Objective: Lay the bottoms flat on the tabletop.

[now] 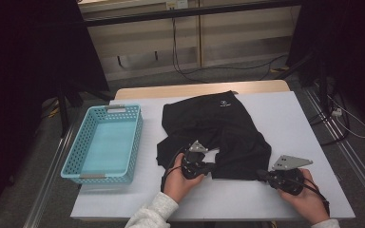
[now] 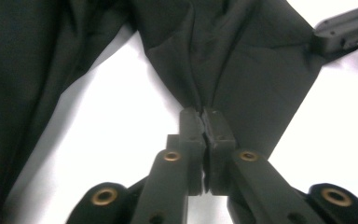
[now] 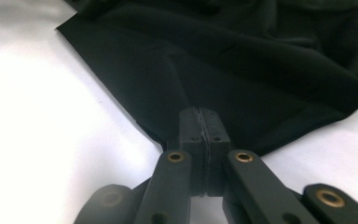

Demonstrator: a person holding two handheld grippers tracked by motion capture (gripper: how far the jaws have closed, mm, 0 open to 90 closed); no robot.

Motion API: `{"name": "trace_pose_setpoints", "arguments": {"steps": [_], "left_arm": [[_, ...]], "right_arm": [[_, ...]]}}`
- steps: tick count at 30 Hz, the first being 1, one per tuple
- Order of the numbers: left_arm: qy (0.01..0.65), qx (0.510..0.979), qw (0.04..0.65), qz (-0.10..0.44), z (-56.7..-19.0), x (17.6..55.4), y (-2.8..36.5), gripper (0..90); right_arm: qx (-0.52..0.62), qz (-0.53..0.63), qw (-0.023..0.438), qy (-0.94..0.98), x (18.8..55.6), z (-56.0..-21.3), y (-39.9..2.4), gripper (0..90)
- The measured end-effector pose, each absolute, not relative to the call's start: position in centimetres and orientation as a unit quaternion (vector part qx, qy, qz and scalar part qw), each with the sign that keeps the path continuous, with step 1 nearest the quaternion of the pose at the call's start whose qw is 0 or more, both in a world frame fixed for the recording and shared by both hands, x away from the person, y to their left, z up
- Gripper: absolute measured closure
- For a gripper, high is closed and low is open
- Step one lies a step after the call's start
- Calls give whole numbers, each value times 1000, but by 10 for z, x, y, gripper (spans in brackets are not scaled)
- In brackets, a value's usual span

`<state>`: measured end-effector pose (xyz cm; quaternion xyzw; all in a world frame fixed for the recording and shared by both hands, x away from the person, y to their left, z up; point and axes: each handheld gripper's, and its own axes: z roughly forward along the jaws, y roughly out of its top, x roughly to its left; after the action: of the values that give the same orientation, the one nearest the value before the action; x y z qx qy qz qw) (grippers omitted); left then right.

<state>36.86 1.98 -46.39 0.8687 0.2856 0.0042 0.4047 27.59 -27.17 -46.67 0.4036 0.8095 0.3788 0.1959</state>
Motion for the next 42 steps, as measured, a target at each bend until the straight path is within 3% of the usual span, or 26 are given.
{"name": "trace_pose_setpoints", "arguments": {"steps": [5, 15, 21, 35, 42], "left_arm": [[299, 855, 425, 3, -455, 374, 24, 885], [315, 852, 418, -8, -461, 378, 24, 884], [313, 854, 415, -5, -462, 377, 23, 884], [314, 855, 412, 9, -466, 379, 21, 883], [314, 853, 417, 4, -464, 378, 21, 882]], "right_arm": [[407, 386, 194, 805, 276, -467, -274, 869], [397, 395, 194, 806, 272, -465, -269, 630], [383, 401, 198, 808, 271, -462, -256, 537], [362, 386, 176, 830, 285, -471, -227, 499], [379, 378, 179, 825, 292, -471, -228, 579]]}}
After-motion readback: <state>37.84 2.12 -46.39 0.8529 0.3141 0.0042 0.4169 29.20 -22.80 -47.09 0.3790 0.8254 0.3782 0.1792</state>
